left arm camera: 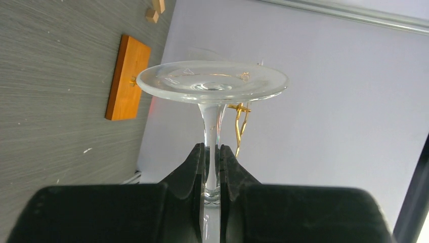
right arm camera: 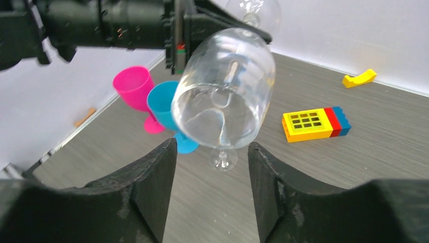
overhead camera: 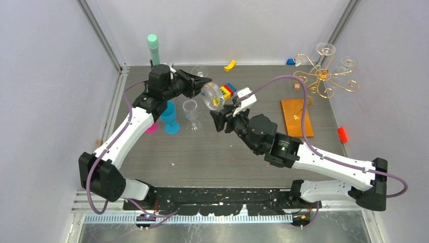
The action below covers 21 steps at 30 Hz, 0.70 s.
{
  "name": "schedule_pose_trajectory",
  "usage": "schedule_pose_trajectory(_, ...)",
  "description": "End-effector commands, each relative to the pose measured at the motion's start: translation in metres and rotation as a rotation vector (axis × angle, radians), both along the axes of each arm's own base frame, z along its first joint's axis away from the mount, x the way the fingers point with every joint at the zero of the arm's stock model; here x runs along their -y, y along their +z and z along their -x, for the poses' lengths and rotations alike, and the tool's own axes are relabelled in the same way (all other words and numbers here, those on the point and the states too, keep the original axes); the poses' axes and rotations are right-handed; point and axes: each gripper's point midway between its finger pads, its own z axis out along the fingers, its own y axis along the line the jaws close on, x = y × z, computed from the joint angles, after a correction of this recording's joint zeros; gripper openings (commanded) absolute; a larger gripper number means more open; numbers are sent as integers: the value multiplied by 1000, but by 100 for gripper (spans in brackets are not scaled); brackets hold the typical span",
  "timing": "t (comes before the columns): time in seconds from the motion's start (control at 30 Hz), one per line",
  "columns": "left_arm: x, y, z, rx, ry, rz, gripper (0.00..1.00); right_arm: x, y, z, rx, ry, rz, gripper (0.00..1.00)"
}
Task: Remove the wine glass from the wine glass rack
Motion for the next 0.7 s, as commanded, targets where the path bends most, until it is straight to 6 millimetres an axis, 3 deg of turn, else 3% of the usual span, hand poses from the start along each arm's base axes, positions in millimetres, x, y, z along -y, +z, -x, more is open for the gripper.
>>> schedule_pose_trajectory(0.0,-6,47,8,88,36,123,0,11,40,-15,48,-155,-206,55)
schedule_pose_trajectory(0.1,-6,47,9,86,36,137,0,10,40,-17,38,-172,-236,50)
schedule_pose_trajectory(0.33,-6,49,13,74,30,168,0,20,35,-26,-24,-289,-273,51)
schedule_pose_trajectory(0.5,-8,55,17,88,32,192,0,14,30,-31,-81,-329,-261,49)
schedule_pose_trajectory(0.63,-7,53,22,66,13,212,0,3,32,-31,-107,-297,-290,41)
schedule_pose_trajectory(0.67,-7,54,24,62,11,226,0,0,34,-31,-117,-286,-303,34)
